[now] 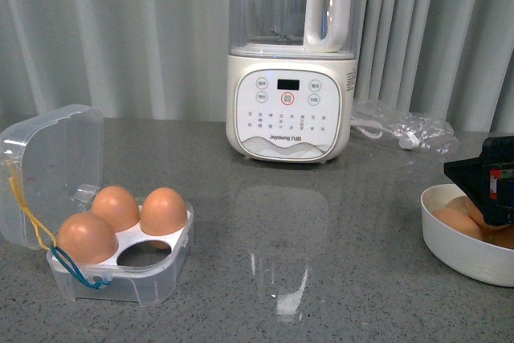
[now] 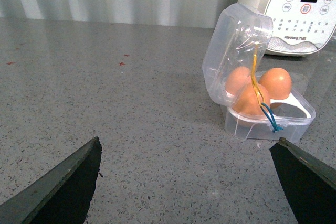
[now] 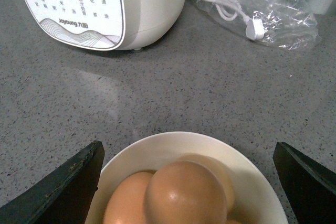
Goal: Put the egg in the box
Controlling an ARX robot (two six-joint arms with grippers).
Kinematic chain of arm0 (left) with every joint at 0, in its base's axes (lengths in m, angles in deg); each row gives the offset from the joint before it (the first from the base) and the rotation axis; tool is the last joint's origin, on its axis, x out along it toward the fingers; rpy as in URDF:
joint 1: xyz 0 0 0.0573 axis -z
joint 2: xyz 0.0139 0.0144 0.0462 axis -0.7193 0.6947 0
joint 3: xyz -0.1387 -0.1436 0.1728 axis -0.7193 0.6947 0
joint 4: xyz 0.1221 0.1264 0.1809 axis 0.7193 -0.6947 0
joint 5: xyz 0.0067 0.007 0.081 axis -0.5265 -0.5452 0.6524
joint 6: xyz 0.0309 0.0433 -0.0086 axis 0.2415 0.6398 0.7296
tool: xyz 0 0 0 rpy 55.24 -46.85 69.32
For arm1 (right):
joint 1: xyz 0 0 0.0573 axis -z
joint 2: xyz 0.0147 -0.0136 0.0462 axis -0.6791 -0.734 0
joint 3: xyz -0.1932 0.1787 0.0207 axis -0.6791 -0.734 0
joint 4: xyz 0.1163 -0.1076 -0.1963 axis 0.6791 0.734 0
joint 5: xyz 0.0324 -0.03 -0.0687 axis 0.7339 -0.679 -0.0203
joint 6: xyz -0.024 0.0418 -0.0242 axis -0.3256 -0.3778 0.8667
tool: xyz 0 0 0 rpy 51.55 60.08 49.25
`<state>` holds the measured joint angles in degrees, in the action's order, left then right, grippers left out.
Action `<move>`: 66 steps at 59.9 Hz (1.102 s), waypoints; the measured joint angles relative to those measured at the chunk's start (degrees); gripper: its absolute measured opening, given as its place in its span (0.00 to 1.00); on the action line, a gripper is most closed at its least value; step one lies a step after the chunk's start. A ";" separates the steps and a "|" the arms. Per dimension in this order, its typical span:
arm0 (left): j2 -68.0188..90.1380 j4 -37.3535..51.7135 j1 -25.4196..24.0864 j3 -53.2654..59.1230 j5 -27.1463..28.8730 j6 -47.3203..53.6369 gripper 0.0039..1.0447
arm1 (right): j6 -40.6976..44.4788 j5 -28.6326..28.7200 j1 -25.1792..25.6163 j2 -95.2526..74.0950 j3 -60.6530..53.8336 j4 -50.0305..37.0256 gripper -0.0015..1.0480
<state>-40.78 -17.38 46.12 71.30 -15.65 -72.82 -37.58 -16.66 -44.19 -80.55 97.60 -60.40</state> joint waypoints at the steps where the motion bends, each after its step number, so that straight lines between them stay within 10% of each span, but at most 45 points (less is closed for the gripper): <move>1: 0.00 0.00 0.00 0.00 0.00 0.00 0.94 | 0.00 0.04 0.04 -0.17 0.09 -0.02 0.93; 48: 0.00 0.00 0.00 0.00 0.02 0.00 0.94 | -0.02 1.29 0.15 -3.48 -0.76 -2.12 0.93; 66: 0.00 0.00 0.00 0.00 0.00 0.00 0.94 | -0.02 1.07 0.50 -3.45 -0.94 -2.12 0.50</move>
<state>-40.78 -17.38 46.12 71.30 -15.65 -72.82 -37.61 -15.59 -43.68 -84.00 96.66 -62.52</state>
